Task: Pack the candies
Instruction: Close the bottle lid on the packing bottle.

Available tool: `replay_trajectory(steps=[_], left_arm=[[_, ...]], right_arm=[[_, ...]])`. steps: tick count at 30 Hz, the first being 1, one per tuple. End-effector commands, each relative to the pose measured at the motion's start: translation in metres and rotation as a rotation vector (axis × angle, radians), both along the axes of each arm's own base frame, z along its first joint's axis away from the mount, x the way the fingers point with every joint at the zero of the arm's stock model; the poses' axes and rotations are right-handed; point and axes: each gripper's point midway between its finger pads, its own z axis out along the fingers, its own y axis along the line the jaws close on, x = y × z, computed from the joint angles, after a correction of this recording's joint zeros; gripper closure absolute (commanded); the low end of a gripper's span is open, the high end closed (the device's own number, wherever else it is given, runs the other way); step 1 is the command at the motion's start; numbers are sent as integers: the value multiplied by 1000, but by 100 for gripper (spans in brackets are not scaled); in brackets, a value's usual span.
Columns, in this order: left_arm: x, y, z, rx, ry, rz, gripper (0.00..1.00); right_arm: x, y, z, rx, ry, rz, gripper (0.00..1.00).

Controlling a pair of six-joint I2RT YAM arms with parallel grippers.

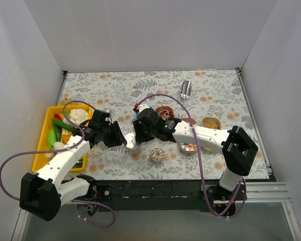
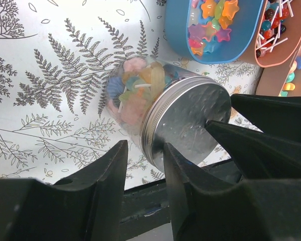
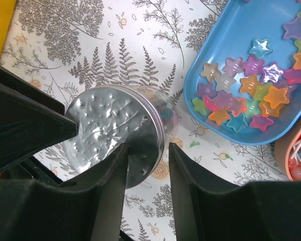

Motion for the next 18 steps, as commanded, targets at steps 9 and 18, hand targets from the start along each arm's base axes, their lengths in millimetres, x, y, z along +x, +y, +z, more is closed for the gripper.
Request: replay_trajectory(steps=[9,18], left_arm=[[19,4,66,-46,-293,8,16],[-16,-2,103,-217,-531,-64,4]], right_arm=[[-9,-49,-9,-267,64,-28,54],[19,-31,59,-92,55,-51,50]])
